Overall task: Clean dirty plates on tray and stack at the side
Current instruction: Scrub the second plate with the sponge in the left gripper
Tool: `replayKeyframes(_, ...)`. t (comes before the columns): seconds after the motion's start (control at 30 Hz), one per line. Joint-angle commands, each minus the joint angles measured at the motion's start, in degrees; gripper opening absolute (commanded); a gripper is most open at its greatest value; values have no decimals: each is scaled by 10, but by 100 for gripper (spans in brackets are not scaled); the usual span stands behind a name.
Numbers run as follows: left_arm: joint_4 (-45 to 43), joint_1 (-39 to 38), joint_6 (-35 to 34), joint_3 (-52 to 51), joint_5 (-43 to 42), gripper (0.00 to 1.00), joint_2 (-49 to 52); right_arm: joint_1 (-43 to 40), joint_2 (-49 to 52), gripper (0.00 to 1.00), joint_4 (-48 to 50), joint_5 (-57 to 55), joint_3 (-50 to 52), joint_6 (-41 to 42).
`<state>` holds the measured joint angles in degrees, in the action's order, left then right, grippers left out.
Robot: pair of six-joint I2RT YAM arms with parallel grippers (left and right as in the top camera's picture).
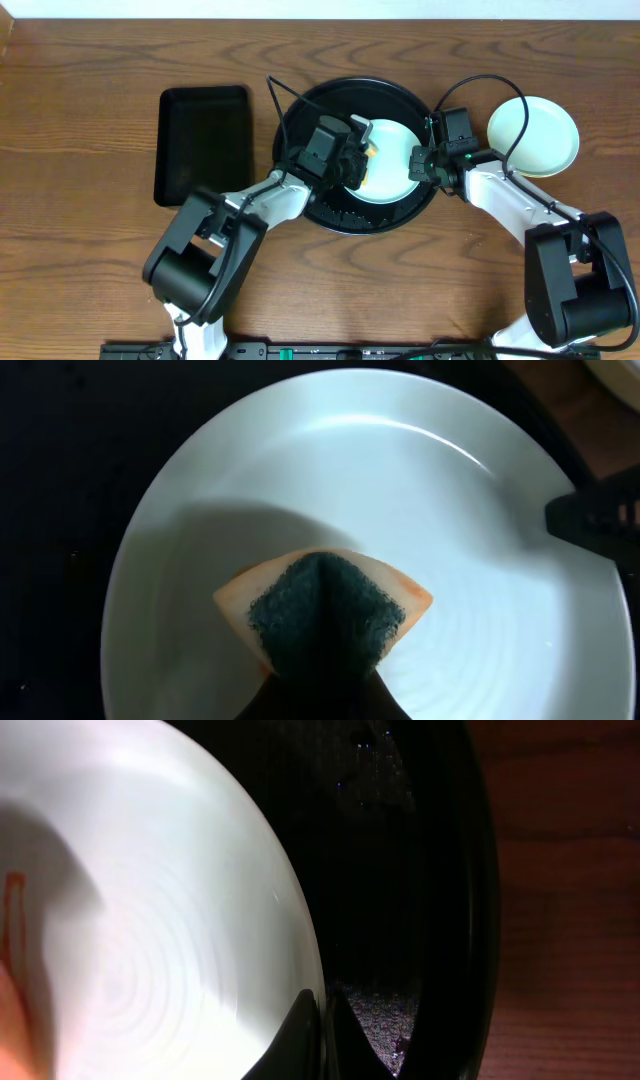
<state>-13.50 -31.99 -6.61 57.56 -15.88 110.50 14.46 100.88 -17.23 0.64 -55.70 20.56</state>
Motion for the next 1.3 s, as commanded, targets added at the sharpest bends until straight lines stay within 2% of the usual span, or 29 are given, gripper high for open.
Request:
replayKeyframes(0.0,-11,-1,5,4,10,8,21,-1,5,1,1,-7,4,-9)
replayKeyframes(0.37,-36,-1,7,4,36,8,31,-1,5,1,3,-6,4,-9)
replayKeyframes(0.63,-90,14,10,4,35,8,66,-1,5,1,3,-5,4,-9)
replayKeyframes(0.83,-98,35,10,4,-19,8,67,-1,5,1,3,-5,4,-9)
replayKeyframes(1.27,-141,36,10,4,-21,8,85,-1,5,1,3,-5,4,-9)
